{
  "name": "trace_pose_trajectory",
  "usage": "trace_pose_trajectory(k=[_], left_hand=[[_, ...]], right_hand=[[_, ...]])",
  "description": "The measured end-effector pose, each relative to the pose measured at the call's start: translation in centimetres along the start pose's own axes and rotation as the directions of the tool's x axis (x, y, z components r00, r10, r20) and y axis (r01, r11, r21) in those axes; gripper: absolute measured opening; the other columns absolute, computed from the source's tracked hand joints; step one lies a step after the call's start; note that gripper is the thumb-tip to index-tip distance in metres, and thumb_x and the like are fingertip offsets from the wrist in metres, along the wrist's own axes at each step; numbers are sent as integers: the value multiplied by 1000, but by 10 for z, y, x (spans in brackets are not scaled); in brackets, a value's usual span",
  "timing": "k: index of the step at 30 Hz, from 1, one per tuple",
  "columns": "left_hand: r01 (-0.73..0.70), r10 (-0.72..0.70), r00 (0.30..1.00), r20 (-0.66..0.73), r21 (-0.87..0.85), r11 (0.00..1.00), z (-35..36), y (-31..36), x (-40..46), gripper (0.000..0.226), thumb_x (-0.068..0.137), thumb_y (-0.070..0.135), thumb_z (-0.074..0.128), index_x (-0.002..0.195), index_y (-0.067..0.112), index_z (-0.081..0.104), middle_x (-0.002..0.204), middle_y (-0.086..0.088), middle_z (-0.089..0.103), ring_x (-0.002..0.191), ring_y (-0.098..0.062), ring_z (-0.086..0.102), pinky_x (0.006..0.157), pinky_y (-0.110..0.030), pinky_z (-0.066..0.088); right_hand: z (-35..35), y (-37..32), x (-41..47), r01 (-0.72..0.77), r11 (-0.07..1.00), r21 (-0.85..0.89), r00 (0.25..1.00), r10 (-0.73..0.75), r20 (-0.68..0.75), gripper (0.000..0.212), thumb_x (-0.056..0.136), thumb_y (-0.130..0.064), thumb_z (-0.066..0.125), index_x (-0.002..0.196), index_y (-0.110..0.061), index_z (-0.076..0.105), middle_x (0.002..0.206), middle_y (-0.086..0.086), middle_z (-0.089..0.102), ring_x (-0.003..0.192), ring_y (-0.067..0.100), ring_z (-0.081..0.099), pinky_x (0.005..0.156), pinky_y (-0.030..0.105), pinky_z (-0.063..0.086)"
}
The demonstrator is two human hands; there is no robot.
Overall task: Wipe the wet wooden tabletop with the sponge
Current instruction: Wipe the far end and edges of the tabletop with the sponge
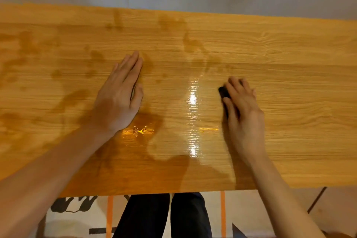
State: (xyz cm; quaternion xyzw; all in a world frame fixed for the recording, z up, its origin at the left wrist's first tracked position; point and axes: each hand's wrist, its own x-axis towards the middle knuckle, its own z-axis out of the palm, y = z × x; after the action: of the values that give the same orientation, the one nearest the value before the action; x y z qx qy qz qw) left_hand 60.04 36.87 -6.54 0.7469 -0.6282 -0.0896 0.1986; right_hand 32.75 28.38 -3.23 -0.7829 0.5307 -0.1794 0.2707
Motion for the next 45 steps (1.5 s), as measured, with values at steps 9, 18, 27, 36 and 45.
trace_pose_trajectory(k=[9,18,27,36,45], left_hand=[[-19,19,999,-26,-16,1000,1,-2,0,50,104,11,40,151,-3,36,161,-15,32,152,-27,28,124,-47,25],[3,-3,999,32,-23,1000,2,-4,1,53,105,18,34,155,2,31,165,-10,26,154,-21,21,127,-37,16],[5,-3,998,60,-21,1000,2,-4,2,54,106,20,30,156,3,28,166,-9,24,155,-22,20,128,-34,11],[35,-35,994,106,-2,999,1,-4,4,55,106,25,28,157,7,27,167,-6,20,156,-16,13,127,-28,3],[26,-21,995,102,-47,999,-2,-2,3,56,103,23,34,156,4,30,166,-8,25,155,-23,19,127,-38,13]], right_hand=[[82,-91,27,-10,999,45,997,14,-73,30,98,-8,50,125,-1,61,138,14,55,139,30,37,120,41,23],[4,-5,31,-138,990,36,977,142,-157,33,98,-13,54,130,-8,59,142,4,52,142,15,34,121,27,20],[29,-32,-38,81,990,113,996,-84,21,33,97,-14,57,130,-12,58,143,1,51,143,14,33,121,34,23],[-10,18,104,-27,993,114,993,40,-113,31,97,-13,55,126,-5,61,139,8,54,141,21,36,119,42,26],[7,17,-1,373,926,52,918,-377,124,37,92,-11,63,129,-8,60,141,6,53,140,20,39,116,40,34]])
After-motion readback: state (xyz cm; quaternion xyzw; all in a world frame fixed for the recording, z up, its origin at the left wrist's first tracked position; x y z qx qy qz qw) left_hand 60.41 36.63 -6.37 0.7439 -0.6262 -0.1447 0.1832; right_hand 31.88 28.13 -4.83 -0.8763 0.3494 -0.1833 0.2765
